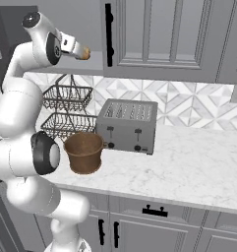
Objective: Open the cabinet, pick up the bread from the cabinet and place it in the basket. Then move the basket to the dining counter.
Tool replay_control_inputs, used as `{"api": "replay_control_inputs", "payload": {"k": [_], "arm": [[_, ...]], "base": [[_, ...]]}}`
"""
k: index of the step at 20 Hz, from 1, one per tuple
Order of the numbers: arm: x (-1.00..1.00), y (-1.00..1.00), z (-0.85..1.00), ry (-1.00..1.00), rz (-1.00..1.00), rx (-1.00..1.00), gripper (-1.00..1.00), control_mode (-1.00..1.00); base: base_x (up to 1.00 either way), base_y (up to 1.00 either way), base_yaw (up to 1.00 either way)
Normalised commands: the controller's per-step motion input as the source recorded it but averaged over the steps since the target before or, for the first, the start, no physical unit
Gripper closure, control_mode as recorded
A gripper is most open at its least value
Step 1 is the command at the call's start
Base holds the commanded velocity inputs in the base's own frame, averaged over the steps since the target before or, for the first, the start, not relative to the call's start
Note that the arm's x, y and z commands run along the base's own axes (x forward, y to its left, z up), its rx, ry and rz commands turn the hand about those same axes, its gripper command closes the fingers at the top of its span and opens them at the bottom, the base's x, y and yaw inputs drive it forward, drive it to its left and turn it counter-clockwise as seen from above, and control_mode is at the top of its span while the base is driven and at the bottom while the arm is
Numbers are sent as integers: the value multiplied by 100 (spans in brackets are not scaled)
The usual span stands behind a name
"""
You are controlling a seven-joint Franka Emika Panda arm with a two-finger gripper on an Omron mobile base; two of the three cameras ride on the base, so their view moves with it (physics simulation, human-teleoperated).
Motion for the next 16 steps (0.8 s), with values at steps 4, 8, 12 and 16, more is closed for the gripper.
{"api": "replay_control_inputs", "payload": {"k": [4, 8, 12, 16], "arm": [[58, 0, 0, 0, -3, 0, -100, -100], [50, 0, 0, 0, -1, 0, -100, -100], [40, 0, 0, 0, 0, 0, -100, -100], [43, 0, -15, 0, 0, 0, -100, -100]], "base": [[0, 0, 0], [0, 0, 0], [0, 0, 0], [0, 0, 0]]}}
